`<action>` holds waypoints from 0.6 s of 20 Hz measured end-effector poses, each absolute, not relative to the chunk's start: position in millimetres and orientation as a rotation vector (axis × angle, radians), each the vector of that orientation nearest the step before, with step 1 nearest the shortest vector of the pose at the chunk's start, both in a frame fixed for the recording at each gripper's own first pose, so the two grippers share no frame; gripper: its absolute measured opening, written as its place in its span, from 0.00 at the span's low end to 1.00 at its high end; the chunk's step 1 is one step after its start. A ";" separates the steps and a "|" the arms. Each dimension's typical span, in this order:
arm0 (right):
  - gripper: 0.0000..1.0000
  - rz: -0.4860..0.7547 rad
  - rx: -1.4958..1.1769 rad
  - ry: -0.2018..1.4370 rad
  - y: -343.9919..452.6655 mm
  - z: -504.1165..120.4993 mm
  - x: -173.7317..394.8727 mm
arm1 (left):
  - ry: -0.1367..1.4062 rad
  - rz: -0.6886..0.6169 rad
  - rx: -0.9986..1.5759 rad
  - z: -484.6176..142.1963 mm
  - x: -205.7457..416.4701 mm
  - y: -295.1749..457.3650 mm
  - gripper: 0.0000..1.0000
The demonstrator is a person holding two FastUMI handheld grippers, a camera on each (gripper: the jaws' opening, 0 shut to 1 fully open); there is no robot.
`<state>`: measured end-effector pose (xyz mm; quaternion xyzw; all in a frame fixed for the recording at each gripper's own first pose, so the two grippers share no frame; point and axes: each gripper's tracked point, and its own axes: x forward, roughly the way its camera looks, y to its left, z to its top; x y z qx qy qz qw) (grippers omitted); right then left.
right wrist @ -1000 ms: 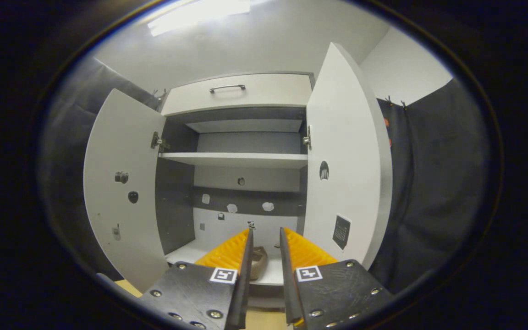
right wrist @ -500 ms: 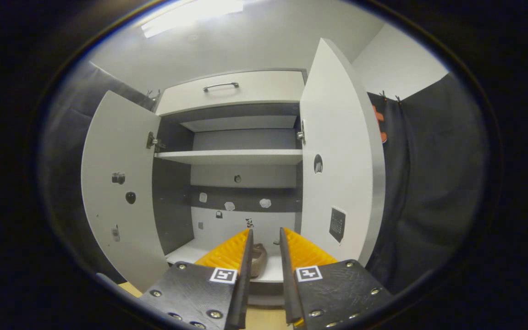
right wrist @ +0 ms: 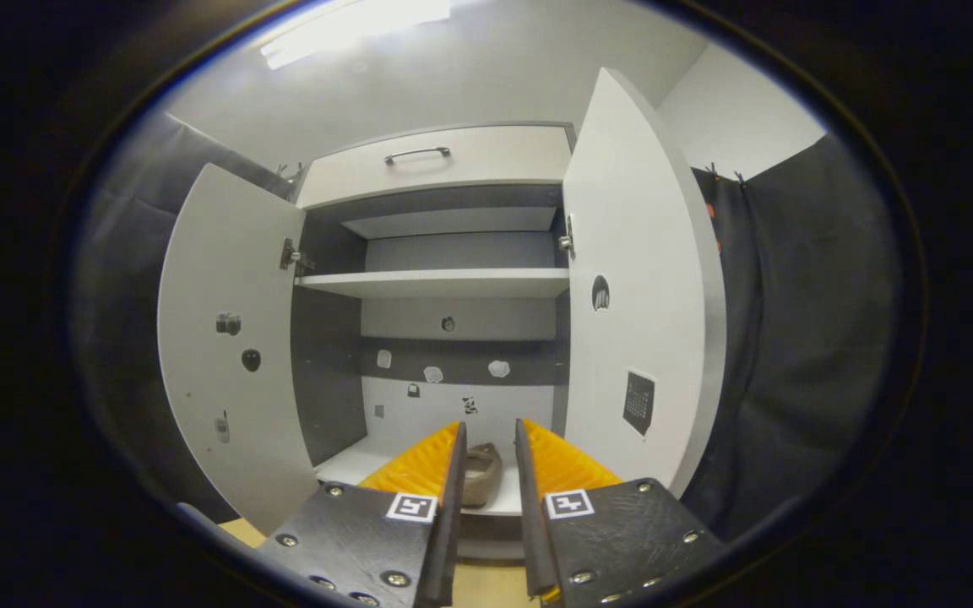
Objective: Grab one shoe with the right hand and put it into the shoe cabinet, grab the other shoe with the left hand and put it into the shoe cabinet; then close the right door with the right hand and the left door with the left hand.
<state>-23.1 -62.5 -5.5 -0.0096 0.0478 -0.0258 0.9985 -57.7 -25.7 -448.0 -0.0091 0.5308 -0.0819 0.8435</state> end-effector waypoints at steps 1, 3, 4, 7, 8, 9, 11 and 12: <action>0.32 -0.051 -0.017 0.093 -61.9 -5.1 -24.7 | 1.085 -0.177 -0.040 -438.2 -55.7 -21.9 0.01; 0.32 -0.050 -0.012 0.088 -62.7 -3.8 -27.1 | 1.014 -0.187 -0.068 -413.5 -52.8 -11.2 0.01; 0.32 -0.050 -0.008 0.086 -62.6 -3.7 -27.7 | 0.973 -0.197 -0.080 -401.8 -47.7 -8.1 0.01; 0.32 -0.048 0.014 0.082 -64.6 -3.9 -29.2 | 0.843 -0.213 -0.105 -372.7 -37.3 2.4 0.01; 0.32 -0.048 0.022 0.083 -65.8 -4.9 -29.3 | 0.797 -0.218 -0.112 -360.4 -30.4 4.9 0.01; 0.32 -0.049 0.029 0.084 -67.2 -5.9 -29.2 | 0.753 -0.227 -0.113 -349.6 -27.1 8.1 0.01; 0.32 -0.050 0.045 0.086 -69.8 -7.3 -29.9 | 0.680 -0.243 -0.109 -335.8 -16.3 12.8 0.01; 0.32 -0.051 0.051 0.087 -71.5 -8.7 -29.7 | 0.654 -0.243 -0.109 -330.5 -12.0 14.2 0.00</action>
